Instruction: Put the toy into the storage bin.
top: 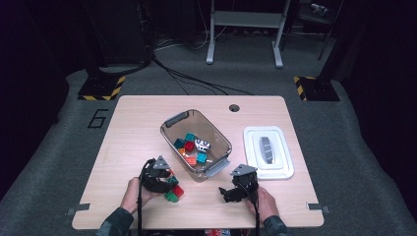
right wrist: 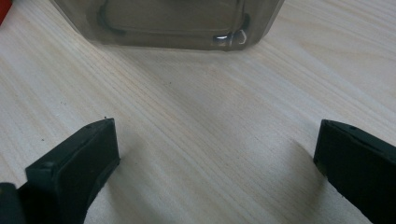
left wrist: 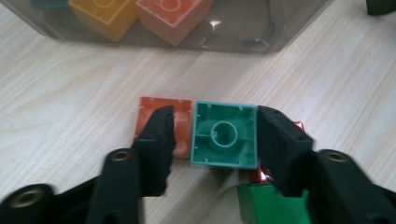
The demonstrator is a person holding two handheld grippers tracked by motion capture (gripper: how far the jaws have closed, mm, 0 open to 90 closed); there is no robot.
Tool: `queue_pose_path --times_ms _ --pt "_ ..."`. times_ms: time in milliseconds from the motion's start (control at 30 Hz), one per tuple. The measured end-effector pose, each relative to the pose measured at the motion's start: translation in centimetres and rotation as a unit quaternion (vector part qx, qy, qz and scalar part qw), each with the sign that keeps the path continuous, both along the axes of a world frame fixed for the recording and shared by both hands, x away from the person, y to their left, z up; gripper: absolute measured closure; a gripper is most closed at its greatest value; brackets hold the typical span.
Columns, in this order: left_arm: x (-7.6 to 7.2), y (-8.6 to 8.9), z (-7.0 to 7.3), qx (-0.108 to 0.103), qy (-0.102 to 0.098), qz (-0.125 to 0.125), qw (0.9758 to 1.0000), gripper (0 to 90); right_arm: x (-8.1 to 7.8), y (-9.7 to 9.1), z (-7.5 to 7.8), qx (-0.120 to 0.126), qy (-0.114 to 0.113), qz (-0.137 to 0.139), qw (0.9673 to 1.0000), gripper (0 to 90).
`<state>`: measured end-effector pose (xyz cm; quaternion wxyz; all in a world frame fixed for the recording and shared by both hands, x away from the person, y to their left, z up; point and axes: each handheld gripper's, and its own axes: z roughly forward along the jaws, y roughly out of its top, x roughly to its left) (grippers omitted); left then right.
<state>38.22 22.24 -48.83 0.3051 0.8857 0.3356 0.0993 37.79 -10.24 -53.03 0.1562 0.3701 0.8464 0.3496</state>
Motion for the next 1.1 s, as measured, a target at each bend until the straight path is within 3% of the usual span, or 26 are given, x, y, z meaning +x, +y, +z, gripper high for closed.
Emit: queue_pose_path --times_ms 167,333,533,767,867,967,1100 --pt "0.2 0.6 0.1 -0.008 0.001 0.006 1.0 56.0 0.0 0.0 0.0 0.0 0.0 0.0 1.0 0.0" --pt "0.2 1.1 0.1 -0.016 0.004 0.011 0.9998 56.1 0.0 0.0 0.0 0.0 0.0 0.0 1.0 0.0" --pt "0.2 2.0 0.6 -0.04 0.002 0.016 0.9991 56.1 0.0 0.0 0.0 0.0 0.0 0.0 1.0 0.0" --pt "0.5 3.2 0.9 -0.047 0.005 0.024 0.9986 56.1 0.0 0.0 0.0 0.0 0.0 0.0 1.0 0.0" --pt "0.5 3.8 0.9 -0.061 0.003 0.028 0.9977 56.1 0.0 0.0 0.0 0.0 0.0 0.0 1.0 0.0" --pt "0.6 4.1 1.2 -0.062 0.007 0.026 0.9977 56.2 0.0 0.0 0.0 0.0 0.0 0.0 1.0 0.0" --pt "0.6 4.2 0.9 -0.038 0.002 0.024 0.999 56.1 0.0 0.0 0.0 0.0 0.0 0.0 1.0 0.0"
